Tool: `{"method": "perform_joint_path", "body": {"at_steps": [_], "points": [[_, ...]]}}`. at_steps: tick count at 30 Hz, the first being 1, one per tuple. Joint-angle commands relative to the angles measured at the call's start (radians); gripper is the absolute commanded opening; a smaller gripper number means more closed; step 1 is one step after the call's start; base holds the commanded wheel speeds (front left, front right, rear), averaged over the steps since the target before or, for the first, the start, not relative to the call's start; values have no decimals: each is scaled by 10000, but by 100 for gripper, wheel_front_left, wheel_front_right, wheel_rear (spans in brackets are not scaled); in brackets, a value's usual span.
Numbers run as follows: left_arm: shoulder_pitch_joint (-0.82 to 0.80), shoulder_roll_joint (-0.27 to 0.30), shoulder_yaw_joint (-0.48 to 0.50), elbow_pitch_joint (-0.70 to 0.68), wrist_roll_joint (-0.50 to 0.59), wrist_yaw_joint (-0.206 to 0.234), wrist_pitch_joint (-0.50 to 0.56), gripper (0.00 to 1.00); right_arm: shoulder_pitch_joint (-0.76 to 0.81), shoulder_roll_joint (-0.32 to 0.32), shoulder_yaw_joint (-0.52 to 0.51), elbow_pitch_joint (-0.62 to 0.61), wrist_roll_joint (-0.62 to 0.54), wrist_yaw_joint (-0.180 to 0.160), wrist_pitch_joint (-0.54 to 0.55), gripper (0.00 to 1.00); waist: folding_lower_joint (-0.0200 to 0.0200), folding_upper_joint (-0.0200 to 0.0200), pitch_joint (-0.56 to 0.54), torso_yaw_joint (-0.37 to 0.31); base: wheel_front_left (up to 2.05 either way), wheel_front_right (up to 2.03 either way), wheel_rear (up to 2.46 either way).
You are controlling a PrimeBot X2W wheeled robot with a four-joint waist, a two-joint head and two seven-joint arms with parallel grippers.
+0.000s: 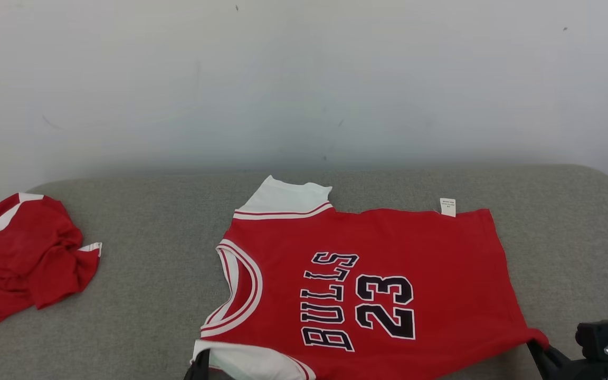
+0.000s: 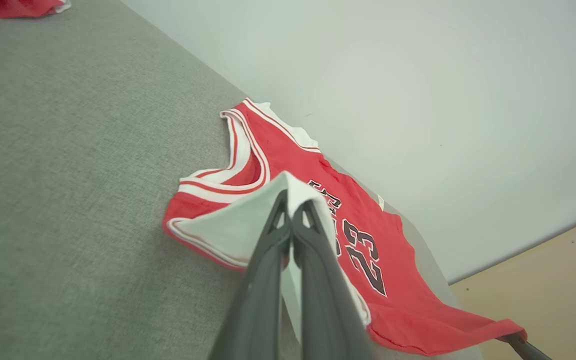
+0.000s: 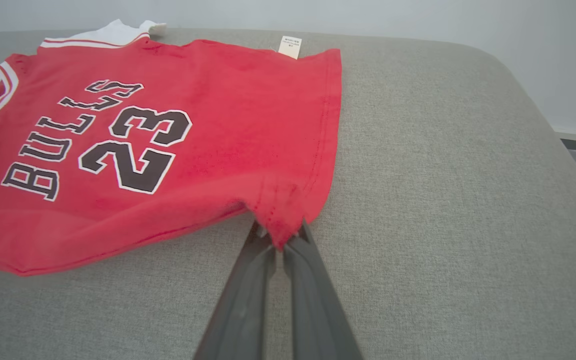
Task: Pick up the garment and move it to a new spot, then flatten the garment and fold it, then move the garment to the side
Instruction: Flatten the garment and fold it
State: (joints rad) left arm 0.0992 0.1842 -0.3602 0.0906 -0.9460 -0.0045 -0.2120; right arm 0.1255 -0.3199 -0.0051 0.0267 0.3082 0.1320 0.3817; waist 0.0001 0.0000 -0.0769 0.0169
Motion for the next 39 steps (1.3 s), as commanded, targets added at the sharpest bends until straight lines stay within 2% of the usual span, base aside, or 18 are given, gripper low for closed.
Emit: {"method": "perform_joint_path", "body": {"at_steps": [1, 6, 13, 25, 31, 32, 33, 34, 35, 39], "points": [[-329, -115, -28, 142, 67, -9, 6, 0, -184, -24, 72, 35, -89, -20, 116, 0, -1, 0, 106, -28, 0, 0, 0], [-1791, -445, -220, 1197, 305, 38, 215, 0, -874, -24, 228, 468, -218, -20, 720, 0, -1, 0, 406, -115, 0, 0, 0], [-3457, -704, -206, 2824, 479, 64, 258, 0, -1990, 311, -193, 1771, -623, -20, 1226, 0, -1, 0, 802, -199, 0, 0, 0], [-4912, -917, -245, 4476, 599, -119, 51, 0, -3049, 423, 212, 3280, -654, -20, 969, 0, -1, 0, 1183, -261, 0, 0, 0], [-5354, -989, -232, 5059, 628, -168, -94, 0, -3382, 508, 24, 3819, -780, -20, 653, 0, -1, 0, 1231, -267, 0, 0, 0], [-5400, -998, -220, 5158, 639, -148, -128, 0, -3452, 528, 31, 3871, -768, -20, 538, 24, -1, 0, 1230, -275, 0, 0, 0], [-5447, -1007, -212, 5272, 643, -128, -149, 7, -3522, 562, -18, 3926, -729, -20, 411, 46, -1, 0, 1230, -285, 0, 0, 0], [-5484, -1016, -212, 5368, 661, -92, -176, 92, -3570, 585, -80, 3979, -730, -21, 265, 100, -1, 0, 1225, -295, 0, 0, 0], [-5533, -1025, -212, 5479, 675, -50, -175, 100, -3623, 632, -94, 4074, -746, -21, 174, 100, -1, 0, 1219, -301, 0, 0, 0], [-5608, -1057, -98, 5805, 661, 4, -332, 100, -3861, 886, -462, 4347, -827, -21, -316, 100, -1, 0, 1114, -314, 0, 0, 0]]}}
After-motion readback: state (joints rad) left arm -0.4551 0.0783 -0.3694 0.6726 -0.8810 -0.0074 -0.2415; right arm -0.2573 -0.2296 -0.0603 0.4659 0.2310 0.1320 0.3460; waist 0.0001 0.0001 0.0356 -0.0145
